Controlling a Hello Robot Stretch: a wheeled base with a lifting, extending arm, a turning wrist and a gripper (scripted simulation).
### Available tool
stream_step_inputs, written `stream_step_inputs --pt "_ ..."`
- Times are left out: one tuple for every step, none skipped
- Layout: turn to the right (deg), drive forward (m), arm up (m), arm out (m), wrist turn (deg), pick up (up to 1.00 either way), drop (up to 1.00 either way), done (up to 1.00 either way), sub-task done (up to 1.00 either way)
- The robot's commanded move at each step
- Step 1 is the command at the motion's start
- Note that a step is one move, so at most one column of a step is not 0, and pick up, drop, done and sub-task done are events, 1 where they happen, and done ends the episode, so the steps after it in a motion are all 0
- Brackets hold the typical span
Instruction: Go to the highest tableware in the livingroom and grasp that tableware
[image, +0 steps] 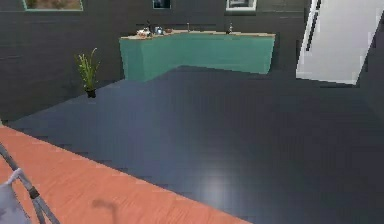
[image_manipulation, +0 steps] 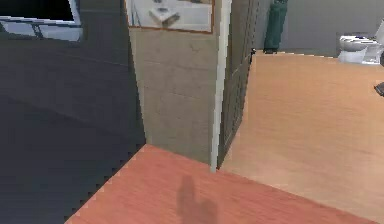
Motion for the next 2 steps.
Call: stream_step_inputs --pt "24.0 0.0 0.0 0.0 0.0 0.0 0.0 0.0 0.0" --pt "0.0 0.6 0.0 0.0 0.0 0.0 0.0 0.0 0.0"
